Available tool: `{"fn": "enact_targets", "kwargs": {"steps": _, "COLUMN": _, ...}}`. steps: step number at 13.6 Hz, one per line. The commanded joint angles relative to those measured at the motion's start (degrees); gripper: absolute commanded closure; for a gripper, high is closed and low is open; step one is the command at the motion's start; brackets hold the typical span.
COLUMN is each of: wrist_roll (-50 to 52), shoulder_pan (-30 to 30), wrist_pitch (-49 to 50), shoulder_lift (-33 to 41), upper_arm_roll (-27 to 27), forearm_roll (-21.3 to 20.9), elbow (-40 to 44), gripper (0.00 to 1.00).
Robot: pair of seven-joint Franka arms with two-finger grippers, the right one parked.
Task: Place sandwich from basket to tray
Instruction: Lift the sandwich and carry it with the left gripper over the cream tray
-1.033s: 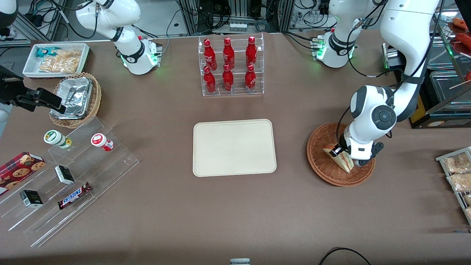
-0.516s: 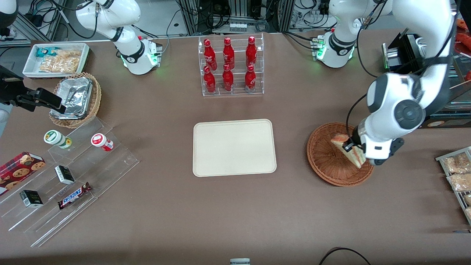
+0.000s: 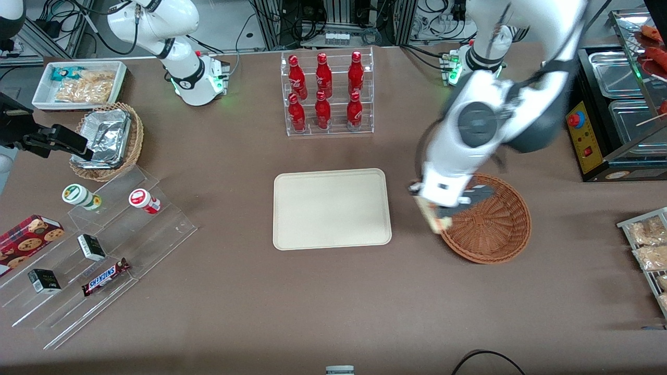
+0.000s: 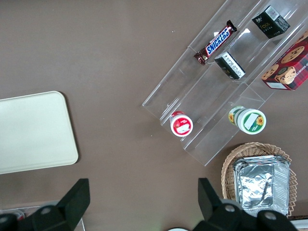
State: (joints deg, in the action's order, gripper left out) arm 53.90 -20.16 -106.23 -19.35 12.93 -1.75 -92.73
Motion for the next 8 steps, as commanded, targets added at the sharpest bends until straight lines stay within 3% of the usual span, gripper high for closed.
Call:
{"fn": "enact_targets", "kwargs": {"steps": 1, "wrist_roll": -0.63, "shoulder_pan": -4.97, "wrist_pitch": -2.65, "shoulder_lift": -8.4, "upper_arm_roll": -0.54, "forearm_roll": 0.08, "elbow": 7.72, "gripper": 0.92}}
{"fn": "enact_targets", "kwargs": {"steps": 5, "wrist_roll": -0.55, "shoulder_pan": -7.7, "wrist_pitch": -14.67, "shoulder_lift": -15.7, "upper_arm_roll": 3.76, "forearm_roll": 0.17, "elbow": 10.37, "gripper": 0.92}}
{"fn": "enact_targets", "kwargs": {"steps": 8, "wrist_roll": -0.64, "shoulder_pan": -12.09, "wrist_pitch": -16.55, "shoulder_lift": -20.01, "upper_arm_roll": 3.77, "forearm_roll": -1.14, "elbow": 11.52, "gripper": 0.92}}
